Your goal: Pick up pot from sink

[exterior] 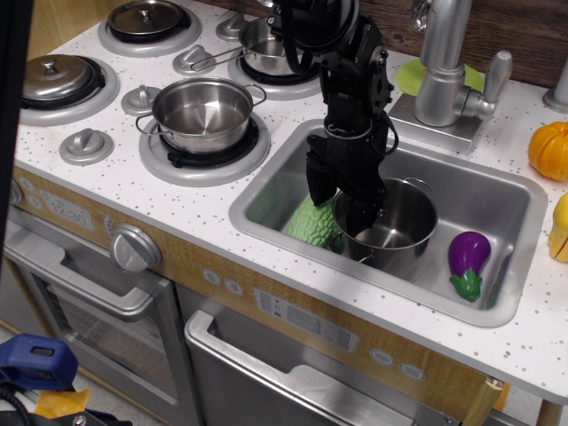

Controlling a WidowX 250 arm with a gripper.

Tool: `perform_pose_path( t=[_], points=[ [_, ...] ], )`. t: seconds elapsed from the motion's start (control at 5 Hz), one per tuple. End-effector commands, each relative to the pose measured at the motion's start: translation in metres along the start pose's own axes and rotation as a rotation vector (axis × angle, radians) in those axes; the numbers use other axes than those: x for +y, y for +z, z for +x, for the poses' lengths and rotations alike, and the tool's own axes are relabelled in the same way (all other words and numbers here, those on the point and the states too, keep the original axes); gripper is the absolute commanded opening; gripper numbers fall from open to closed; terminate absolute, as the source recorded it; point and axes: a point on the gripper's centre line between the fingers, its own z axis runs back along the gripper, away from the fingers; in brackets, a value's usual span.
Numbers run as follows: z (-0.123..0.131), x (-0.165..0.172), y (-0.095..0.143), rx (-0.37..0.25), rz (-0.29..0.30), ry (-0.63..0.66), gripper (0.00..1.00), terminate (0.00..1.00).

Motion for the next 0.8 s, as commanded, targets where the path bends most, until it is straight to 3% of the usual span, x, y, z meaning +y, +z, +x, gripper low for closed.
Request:
perform_pose_path(
  t=[0.0,0.2,0.6],
  points=[
    [0.011,0.007,0.01,-0.056,0.019,0.011,0.0,0.0],
    [0.012,0.006,0.019,-0.051,0.05,0.016,0.0,0.0],
    [0.015,0.009,0.031,-0.1,0.14,0.052,0.0,0.0]
  ],
)
